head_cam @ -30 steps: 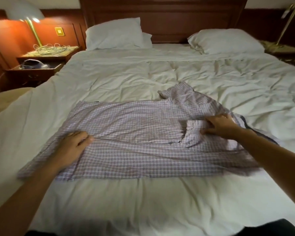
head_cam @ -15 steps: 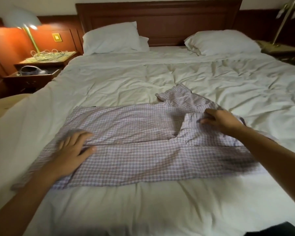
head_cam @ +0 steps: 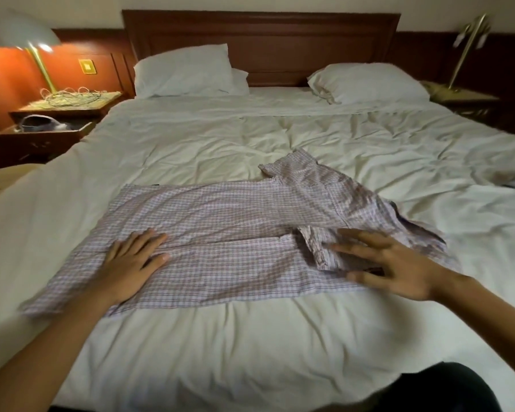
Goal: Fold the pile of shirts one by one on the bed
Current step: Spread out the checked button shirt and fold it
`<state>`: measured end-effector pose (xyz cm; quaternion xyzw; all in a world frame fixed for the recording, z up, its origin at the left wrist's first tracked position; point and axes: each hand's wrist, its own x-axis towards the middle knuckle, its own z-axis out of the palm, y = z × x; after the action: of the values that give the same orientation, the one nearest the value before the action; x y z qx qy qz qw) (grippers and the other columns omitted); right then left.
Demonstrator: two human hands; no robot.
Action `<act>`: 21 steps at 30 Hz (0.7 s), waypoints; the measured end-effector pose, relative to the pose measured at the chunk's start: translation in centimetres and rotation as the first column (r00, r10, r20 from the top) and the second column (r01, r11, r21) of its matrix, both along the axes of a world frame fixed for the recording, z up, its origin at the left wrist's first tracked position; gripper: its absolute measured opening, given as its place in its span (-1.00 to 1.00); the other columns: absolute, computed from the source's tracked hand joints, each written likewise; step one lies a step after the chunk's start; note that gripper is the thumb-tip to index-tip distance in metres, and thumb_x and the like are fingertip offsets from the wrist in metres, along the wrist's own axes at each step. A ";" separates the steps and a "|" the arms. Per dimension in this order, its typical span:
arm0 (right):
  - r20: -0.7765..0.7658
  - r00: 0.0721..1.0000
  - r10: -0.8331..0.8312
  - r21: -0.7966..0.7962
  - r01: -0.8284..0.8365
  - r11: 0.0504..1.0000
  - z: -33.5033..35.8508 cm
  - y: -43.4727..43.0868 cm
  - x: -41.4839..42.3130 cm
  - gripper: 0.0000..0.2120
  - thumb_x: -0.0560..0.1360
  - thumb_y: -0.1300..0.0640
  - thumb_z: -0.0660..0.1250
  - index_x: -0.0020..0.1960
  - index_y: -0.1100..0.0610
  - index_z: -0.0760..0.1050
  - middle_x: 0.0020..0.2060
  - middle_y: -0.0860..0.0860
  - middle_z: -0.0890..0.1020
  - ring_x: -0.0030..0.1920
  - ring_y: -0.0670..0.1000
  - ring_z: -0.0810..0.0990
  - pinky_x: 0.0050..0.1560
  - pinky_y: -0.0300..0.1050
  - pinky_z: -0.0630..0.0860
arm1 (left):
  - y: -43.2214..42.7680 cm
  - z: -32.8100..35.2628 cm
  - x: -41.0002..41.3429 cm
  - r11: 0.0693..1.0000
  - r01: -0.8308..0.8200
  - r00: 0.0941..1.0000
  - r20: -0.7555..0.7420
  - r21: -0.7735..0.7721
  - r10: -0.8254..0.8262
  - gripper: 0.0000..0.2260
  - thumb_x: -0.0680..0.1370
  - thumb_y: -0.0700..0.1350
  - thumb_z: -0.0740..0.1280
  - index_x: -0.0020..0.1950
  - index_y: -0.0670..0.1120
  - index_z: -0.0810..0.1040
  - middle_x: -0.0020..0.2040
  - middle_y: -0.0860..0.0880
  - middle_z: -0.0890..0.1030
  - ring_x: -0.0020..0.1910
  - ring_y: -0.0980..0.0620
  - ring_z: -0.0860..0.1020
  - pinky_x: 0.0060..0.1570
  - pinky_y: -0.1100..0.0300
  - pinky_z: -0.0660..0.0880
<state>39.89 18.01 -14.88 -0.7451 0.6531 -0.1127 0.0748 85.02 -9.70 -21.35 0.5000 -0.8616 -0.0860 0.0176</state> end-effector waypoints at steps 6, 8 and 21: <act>-0.110 0.994 -0.010 0.146 0.026 0.989 -3.4 -2.4 3.0 -0.35 0.53 -0.39 0.06 0.55 -0.27 -0.03 0.58 -0.18 0.00 0.58 -0.12 -0.10 0.57 -0.16 -0.05 | -0.1 -0.2 0.3 1.000 -0.001 1.000 0.000 0.021 0.001 -0.38 0.53 0.38 -0.14 0.60 0.29 -0.04 0.62 0.20 -0.12 0.61 0.06 -0.20 0.54 -0.06 -0.25; -0.048 0.999 -0.013 0.147 0.020 0.989 -4.0 -2.5 2.8 -0.48 0.62 -0.17 0.13 0.53 -0.21 0.08 0.55 -0.18 0.13 0.58 -0.12 0.01 0.56 -0.18 0.03 | -0.1 -0.1 0.3 0.999 -0.003 1.000 0.004 0.037 0.003 -0.37 0.53 0.38 -0.15 0.60 0.30 -0.06 0.62 0.21 -0.14 0.60 0.07 -0.22 0.54 -0.06 -0.28; 0.351 0.919 -0.181 0.065 0.169 0.983 -1.0 -3.5 1.4 -0.49 0.50 -0.50 0.04 0.17 -0.31 0.60 0.19 -0.31 0.60 0.22 -0.35 0.51 0.29 -0.26 0.39 | -2.8 0.0 -0.7 0.987 -0.060 0.998 0.023 0.152 0.057 -0.34 0.46 0.50 -0.22 0.56 0.39 -0.17 0.60 0.24 -0.24 0.61 -0.01 -0.19 0.54 -0.18 -0.14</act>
<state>41.27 14.49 -15.88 -0.6496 0.6946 -0.2409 0.1935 84.37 -12.46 -21.38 0.5256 -0.8377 -0.1464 -0.0263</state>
